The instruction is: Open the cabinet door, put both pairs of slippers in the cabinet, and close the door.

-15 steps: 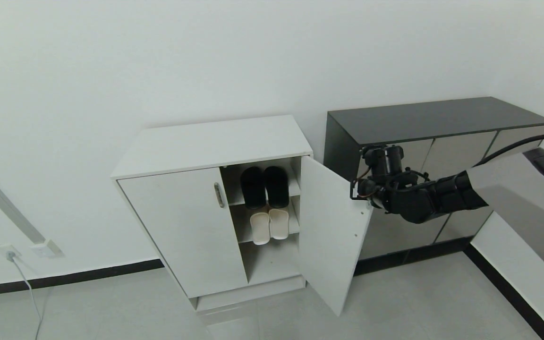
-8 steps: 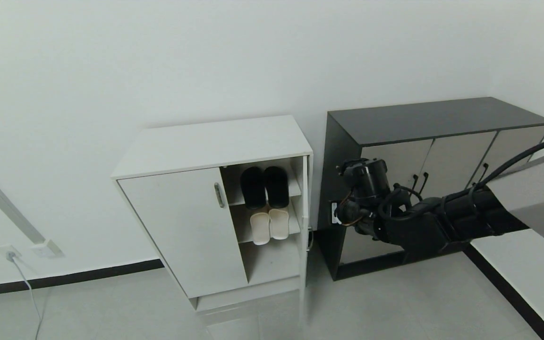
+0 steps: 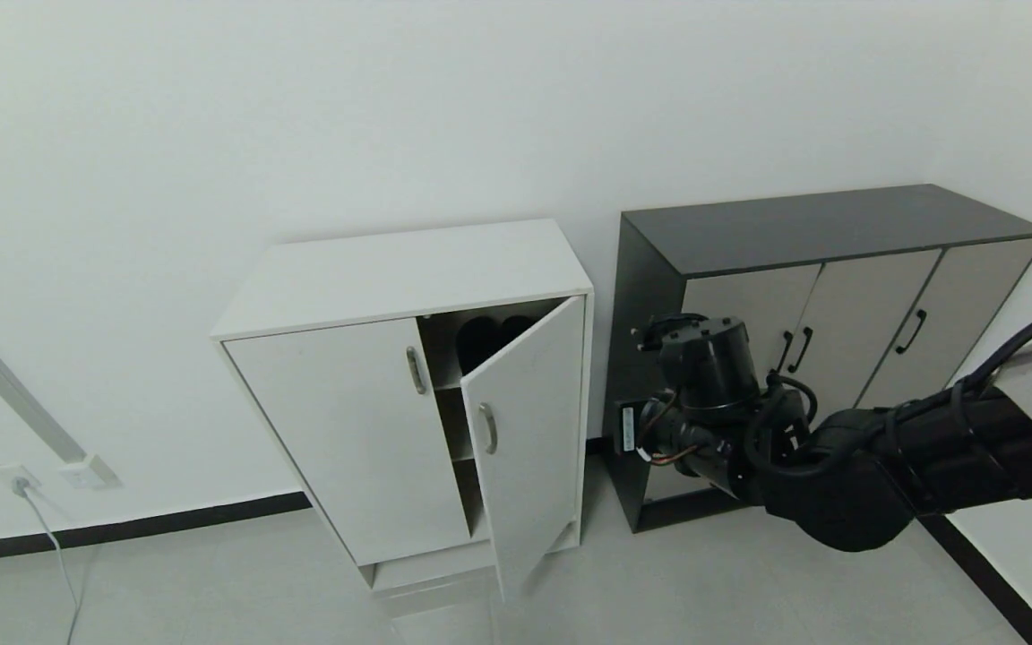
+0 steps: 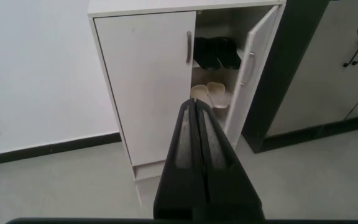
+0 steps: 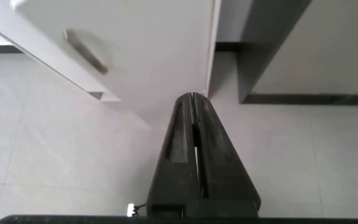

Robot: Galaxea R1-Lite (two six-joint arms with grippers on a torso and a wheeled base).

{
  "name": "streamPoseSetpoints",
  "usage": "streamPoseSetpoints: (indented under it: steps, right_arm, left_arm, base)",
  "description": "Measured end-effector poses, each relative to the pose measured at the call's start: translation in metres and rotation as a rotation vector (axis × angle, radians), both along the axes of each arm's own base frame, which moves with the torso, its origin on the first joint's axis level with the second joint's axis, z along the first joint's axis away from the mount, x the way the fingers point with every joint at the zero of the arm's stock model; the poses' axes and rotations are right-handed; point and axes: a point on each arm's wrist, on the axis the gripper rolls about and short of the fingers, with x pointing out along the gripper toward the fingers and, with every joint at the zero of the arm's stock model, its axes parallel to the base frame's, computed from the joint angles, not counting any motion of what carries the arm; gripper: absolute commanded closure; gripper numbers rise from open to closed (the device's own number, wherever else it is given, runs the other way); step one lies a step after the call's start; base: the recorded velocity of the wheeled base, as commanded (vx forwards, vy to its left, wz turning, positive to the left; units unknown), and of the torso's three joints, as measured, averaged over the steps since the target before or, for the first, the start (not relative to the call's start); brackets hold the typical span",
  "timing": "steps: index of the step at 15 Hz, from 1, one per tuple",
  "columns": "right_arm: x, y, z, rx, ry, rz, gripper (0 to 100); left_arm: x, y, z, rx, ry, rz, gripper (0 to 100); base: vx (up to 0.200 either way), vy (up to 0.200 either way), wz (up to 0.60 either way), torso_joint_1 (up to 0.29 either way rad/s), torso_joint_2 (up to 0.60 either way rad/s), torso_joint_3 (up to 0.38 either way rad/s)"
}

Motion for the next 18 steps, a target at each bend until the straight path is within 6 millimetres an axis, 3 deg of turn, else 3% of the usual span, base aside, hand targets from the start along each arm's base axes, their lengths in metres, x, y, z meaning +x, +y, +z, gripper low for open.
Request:
streamPoseSetpoints:
  steps: [7, 12, 18]
  right_arm:
    - [-0.018, 0.008, -0.008, -0.009, 0.009, 0.050, 100]
    - [-0.021, 0.008, -0.010, 0.009, -0.022, 0.076, 100]
    - [-0.033, -0.004, -0.026, 0.035, -0.049, 0.134, 100]
  left_arm:
    - [0.000, 0.000, 0.000, 0.002, 0.002, 0.000, 100]
    - [0.000, 0.000, 0.000, 0.003, 0.000, 0.000, 100]
    - [0.000, 0.000, 0.000, 0.004, 0.000, -0.001, 100]
  base:
    - [0.000, 0.000, 0.51, 0.003, 0.00, 0.003]
    - [0.000, 0.000, 0.00, 0.000, 0.00, 0.000]
    - [0.000, 0.000, 0.00, 0.000, 0.00, 0.000]
